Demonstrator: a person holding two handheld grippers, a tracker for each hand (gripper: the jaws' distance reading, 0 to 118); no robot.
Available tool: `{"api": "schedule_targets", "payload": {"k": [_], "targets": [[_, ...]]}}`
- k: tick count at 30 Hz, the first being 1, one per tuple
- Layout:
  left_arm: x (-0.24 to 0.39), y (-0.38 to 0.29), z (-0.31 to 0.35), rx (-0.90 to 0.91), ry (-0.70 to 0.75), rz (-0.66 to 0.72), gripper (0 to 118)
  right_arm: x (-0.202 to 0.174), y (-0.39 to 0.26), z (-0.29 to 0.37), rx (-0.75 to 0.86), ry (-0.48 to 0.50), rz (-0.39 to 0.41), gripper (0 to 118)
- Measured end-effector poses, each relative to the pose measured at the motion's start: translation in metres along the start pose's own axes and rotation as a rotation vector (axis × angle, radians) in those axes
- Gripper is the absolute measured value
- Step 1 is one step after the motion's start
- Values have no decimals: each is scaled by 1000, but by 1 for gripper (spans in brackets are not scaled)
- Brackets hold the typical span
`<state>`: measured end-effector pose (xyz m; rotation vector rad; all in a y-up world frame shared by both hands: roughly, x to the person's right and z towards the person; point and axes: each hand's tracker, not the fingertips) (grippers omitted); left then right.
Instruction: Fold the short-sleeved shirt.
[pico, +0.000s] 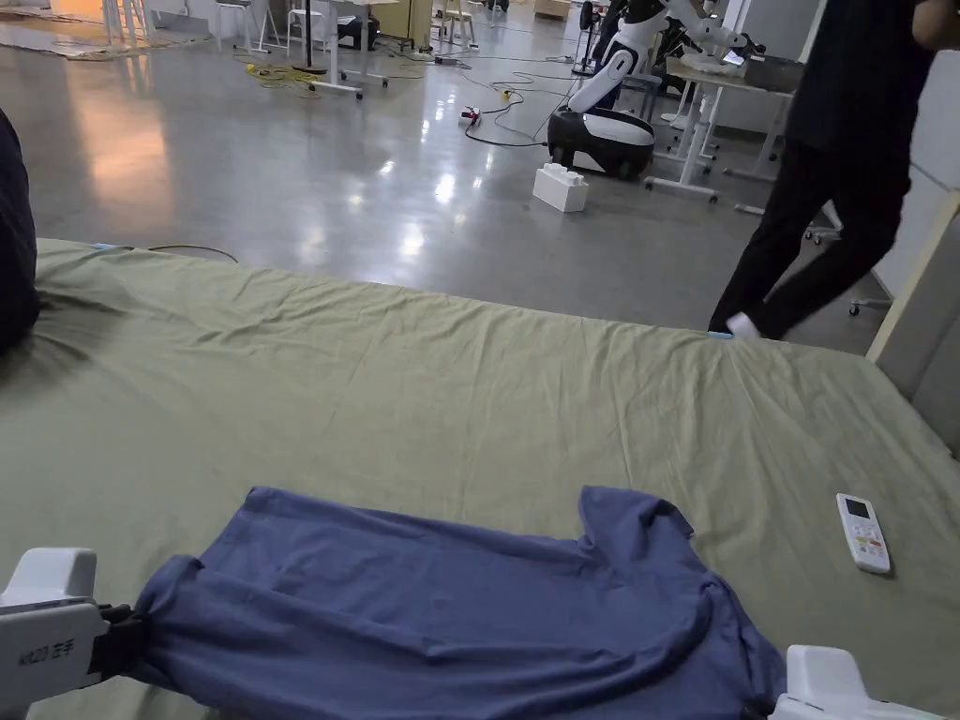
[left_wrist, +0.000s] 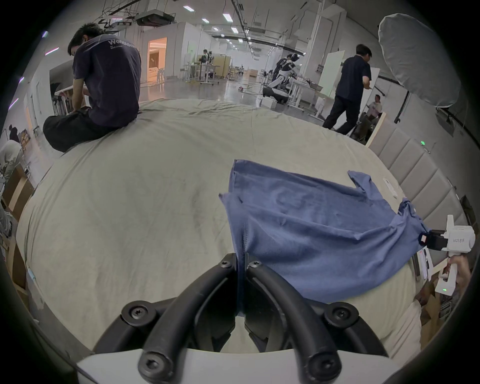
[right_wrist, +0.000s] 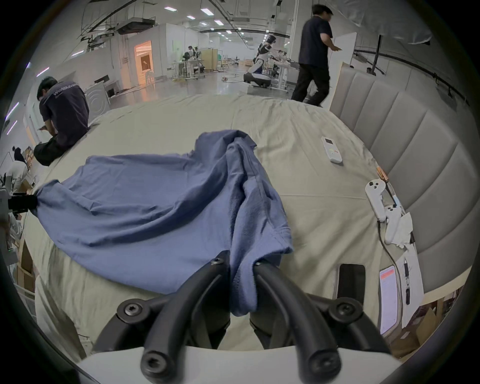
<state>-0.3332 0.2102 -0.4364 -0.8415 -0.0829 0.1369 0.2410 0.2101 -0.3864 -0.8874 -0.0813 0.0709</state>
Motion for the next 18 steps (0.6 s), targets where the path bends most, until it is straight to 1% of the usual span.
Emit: {"api": "schedule_targets", "payload": {"k": [6,10,13,15,18], "targets": [[-12,-27,34,-8,-20,7,5,3,-23,41,-3,25,20,11],[-16,-66,53,-45,-20,-1,5,5,-57,57,-65,14,43,11],[-19,-98,52,-105,-8,28,5,2,-87,51,-130,-9,63,11],[-19,-116,40,-172,10,19,5,-1,-108,37,-175,-9,51,11],[-17,-132,19,-205,44,6,5,-9,-127,16,-213,-43,80,11]]}}
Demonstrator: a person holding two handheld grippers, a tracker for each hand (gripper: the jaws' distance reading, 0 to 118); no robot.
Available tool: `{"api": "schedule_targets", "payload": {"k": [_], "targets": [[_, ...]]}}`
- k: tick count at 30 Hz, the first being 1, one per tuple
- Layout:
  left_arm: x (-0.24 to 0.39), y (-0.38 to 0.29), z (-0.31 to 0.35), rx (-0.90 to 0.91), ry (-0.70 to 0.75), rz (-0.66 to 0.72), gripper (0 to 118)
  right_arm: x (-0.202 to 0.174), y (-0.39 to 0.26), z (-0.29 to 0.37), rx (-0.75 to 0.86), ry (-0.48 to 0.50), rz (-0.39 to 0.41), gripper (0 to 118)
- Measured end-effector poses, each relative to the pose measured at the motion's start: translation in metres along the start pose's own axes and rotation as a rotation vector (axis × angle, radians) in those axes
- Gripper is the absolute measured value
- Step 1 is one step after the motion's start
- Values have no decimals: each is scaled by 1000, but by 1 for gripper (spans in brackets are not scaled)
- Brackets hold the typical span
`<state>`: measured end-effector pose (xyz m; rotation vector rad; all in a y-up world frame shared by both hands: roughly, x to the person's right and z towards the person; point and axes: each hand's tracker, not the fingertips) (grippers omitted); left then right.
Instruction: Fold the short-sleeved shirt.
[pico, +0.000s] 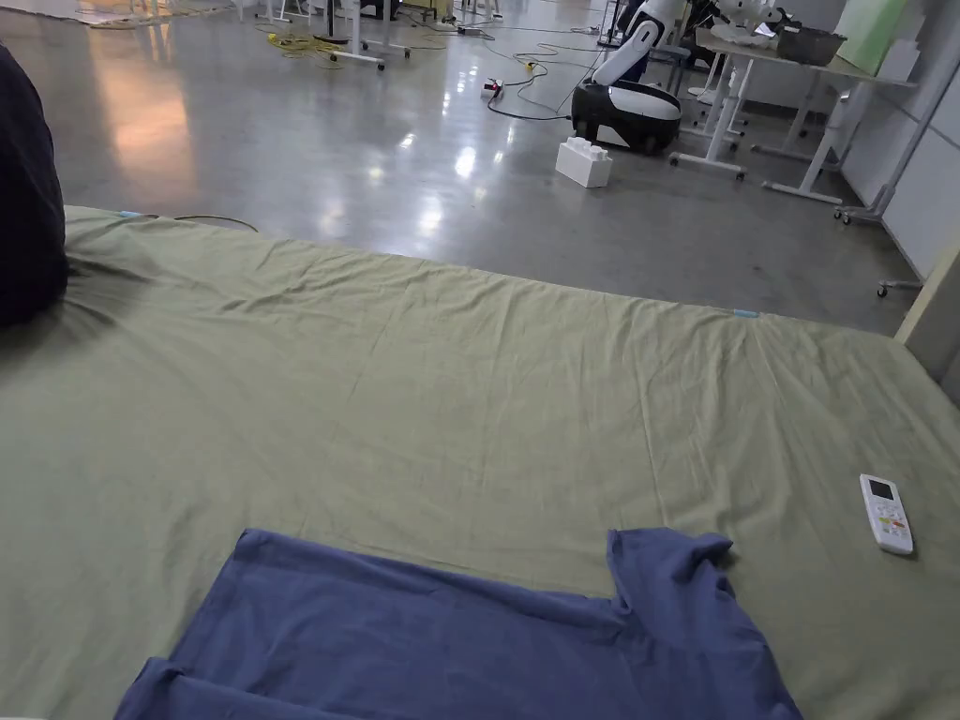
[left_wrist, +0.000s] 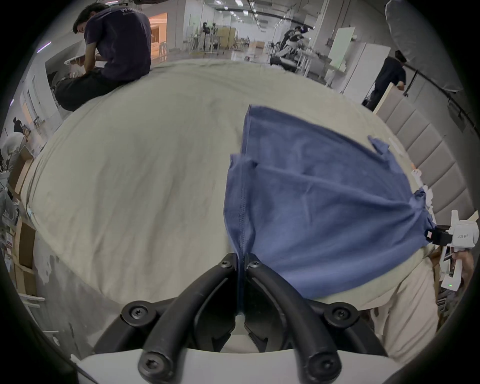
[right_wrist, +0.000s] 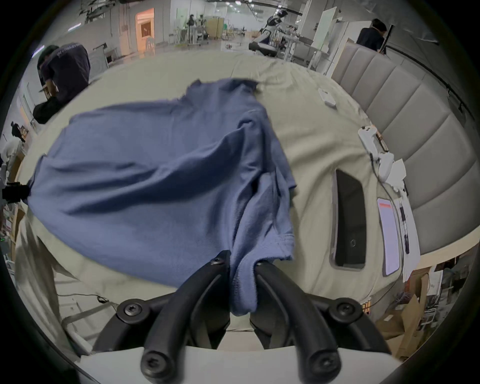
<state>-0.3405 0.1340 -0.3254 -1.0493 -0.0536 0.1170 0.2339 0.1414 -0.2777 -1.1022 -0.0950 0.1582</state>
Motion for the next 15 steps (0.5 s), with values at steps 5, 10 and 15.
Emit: {"api": "schedule_targets", "payload": {"k": [5,10,15], "targets": [[-2,-5,-27,-10,26,6,5,-12,-6,-19,-2,-33,23,13],[-2,-1,-24,-5,34,-31,13,-15,-2,-10,9,-97,26,61],[14,18,1,126,54,-90,54,-10,22,40,237,-127,-87,79]]}}
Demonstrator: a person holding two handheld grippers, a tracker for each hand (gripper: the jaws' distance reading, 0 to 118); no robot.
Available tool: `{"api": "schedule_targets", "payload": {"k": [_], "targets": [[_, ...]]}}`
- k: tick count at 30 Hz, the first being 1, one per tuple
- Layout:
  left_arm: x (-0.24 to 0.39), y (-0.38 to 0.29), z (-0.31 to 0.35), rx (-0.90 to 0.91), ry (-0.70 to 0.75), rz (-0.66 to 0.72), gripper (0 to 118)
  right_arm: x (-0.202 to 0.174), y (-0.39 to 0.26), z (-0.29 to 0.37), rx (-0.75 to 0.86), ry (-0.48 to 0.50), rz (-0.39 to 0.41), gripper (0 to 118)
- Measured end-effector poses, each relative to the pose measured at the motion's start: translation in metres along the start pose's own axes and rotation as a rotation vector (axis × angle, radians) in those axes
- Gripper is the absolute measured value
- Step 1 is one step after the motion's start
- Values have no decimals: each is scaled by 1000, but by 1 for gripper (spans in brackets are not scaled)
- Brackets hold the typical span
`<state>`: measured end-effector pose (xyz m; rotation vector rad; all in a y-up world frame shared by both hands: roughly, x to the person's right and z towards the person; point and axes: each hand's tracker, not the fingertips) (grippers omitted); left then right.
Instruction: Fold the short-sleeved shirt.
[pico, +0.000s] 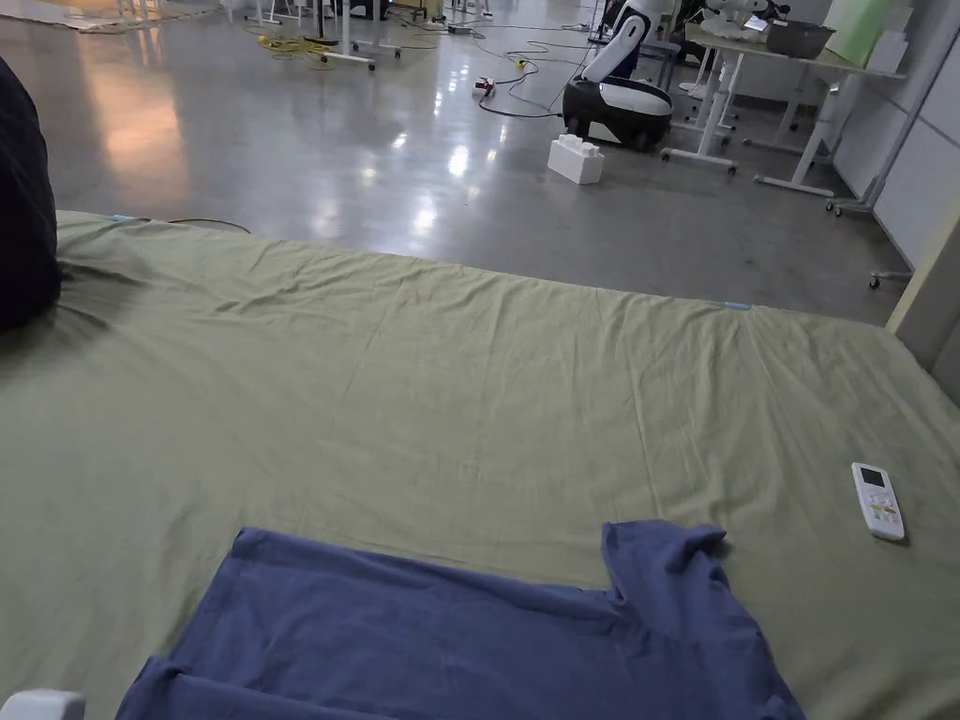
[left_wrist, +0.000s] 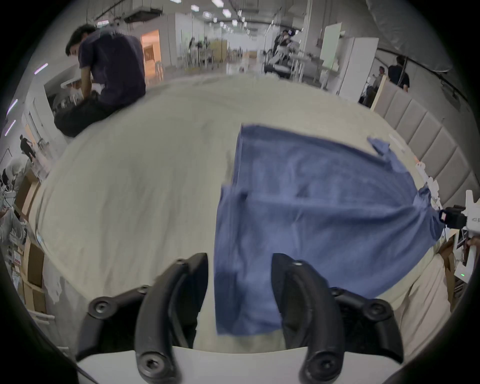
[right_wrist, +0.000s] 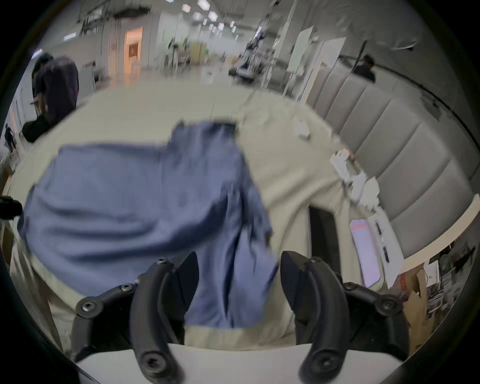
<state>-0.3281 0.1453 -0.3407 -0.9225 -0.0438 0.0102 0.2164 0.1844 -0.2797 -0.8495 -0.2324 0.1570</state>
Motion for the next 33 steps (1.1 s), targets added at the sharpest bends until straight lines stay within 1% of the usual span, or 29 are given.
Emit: {"api": "schedule_targets", "payload": {"k": [1,2,6,10,11,13,15,16,17,18,19,20,21,23,24,26,28,30,33], "targets": [[3,6,3,34,-2,1,54,-1,9,9,42,-16,-3,82],[9,15,9,78,-10,7,54,-4,20,18,100,-31,-8,83],[31,48,24,272,1,15,54,-20,54,39,361,9,-39,83],[57,75,39,447,46,7,54,-40,81,54,541,19,-94,83],[64,81,45,506,53,7,54,-46,88,56,578,28,-101,81],[75,89,54,579,63,-4,54,-56,97,61,636,27,-115,73],[88,96,66,669,79,-28,54,-66,108,65,685,28,-104,50],[92,98,70,692,85,-38,54,-69,110,65,689,39,-123,37],[97,100,75,721,92,-46,53,-74,112,64,704,46,-132,21],[102,102,79,750,101,-51,50,-78,115,64,712,46,-130,15],[105,103,82,761,102,-57,42,-81,117,64,725,44,-132,14],[108,104,85,775,104,-67,19,-84,119,65,740,40,-128,9],[112,104,86,782,112,-73,4,-87,120,65,762,38,-117,3],[116,105,87,783,138,-80,3,-91,123,65,767,49,-119,1],[116,105,86,782,141,-77,1,-93,124,64,771,48,-125,0],[115,105,84,762,88,-49,0,-98,126,65,790,33,-110,0],[114,105,80,738,114,-24,0,-99,129,62,792,36,-110,0],[108,106,71,712,96,-8,0,-101,131,59,780,35,-105,0],[93,111,49,616,93,4,0,-99,133,52,769,47,-94,0]]}}
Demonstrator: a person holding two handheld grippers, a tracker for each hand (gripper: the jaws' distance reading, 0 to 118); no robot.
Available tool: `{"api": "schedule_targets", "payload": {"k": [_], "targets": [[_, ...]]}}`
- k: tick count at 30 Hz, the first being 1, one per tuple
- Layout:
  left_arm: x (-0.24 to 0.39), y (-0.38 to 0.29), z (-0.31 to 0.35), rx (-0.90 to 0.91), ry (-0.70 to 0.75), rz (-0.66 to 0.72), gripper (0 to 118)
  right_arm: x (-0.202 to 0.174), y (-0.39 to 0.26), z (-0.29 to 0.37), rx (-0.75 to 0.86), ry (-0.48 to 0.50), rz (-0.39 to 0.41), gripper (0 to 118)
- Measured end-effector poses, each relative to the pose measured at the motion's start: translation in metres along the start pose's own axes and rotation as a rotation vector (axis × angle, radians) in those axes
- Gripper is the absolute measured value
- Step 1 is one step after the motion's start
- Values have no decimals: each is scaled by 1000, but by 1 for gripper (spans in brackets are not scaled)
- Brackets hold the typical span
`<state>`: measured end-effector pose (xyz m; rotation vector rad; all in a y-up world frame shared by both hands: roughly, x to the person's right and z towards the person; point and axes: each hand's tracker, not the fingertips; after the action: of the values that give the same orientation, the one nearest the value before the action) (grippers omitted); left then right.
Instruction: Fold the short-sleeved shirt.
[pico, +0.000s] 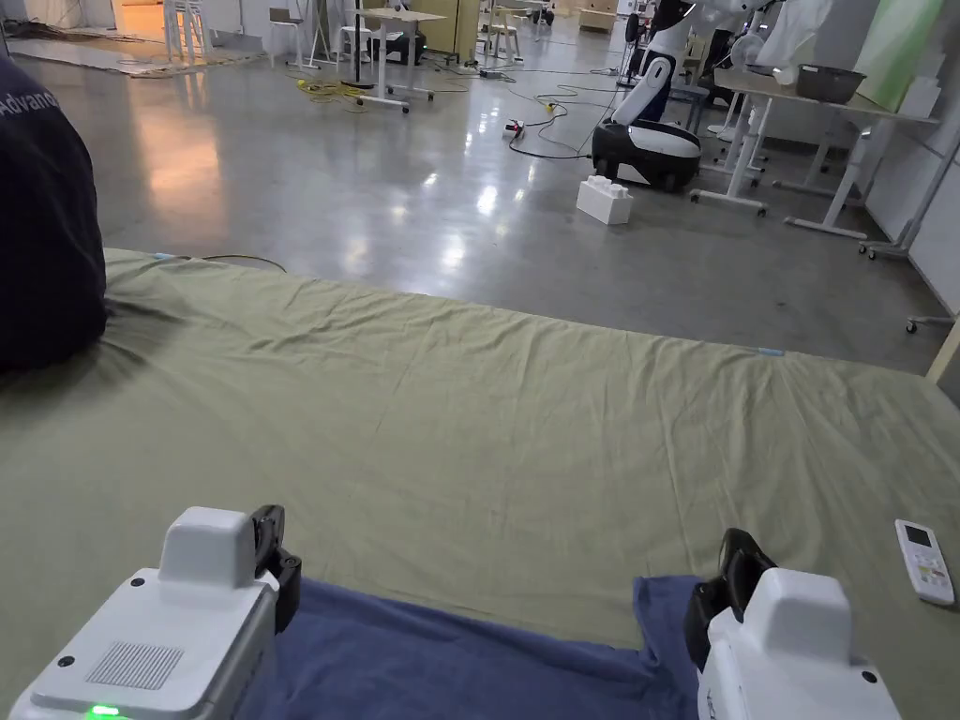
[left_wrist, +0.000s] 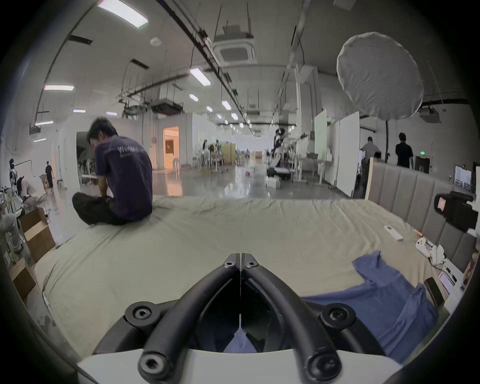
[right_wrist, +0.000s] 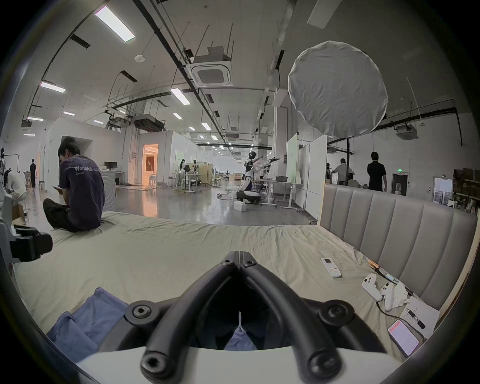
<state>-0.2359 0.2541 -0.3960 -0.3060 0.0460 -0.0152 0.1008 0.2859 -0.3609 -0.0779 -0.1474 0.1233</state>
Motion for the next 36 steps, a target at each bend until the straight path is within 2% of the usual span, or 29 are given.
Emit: {"api": "schedule_targets", "payload": {"k": [3,7,9,12,13,14,17,18,26,28,29,32,34,35,36], "targets": [[-21,-9,-38,-129,-75,17,0,4,-5,-9,-21,9,12,0],[-41,-18,-89,-260,-57,-45,0,9,-13,-19,-59,19,36,0],[-51,-23,-117,-312,-57,-34,0,12,-21,-27,-87,17,43,0],[-64,-28,-159,-445,-136,5,3,16,-32,-37,-125,9,47,0],[-66,-31,-173,-491,-149,19,12,18,-36,-40,-142,5,44,0],[-68,-34,-187,-529,-148,16,32,20,-40,-43,-156,6,45,0],[-64,-43,-215,-617,-178,-14,78,26,-54,-53,-226,21,21,0],[-63,-46,-223,-627,-185,-12,81,28,-59,-56,-262,20,4,0],[-47,-80,-261,-790,-116,-58,78,46,-81,-64,-337,-20,-3,0],[-39,-78,-257,-749,-109,-95,69,52,-85,-64,-356,-30,-5,0],[-37,-79,-256,-744,-96,-113,60,56,-87,-65,-368,-38,-7,0],[-25,-83,-247,-707,-102,-158,56,66,-94,-70,-415,-58,-23,0],[-21,-84,-243,-691,-111,-171,39,75,-98,-77,-439,-57,-37,0],[-20,-83,-240,-684,-121,-169,18,80,-100,-83,-473,-60,-35,1],[-20,-82,-240,-675,-133,-161,8,87,-102,-91,-502,-59,-41,1]]}}
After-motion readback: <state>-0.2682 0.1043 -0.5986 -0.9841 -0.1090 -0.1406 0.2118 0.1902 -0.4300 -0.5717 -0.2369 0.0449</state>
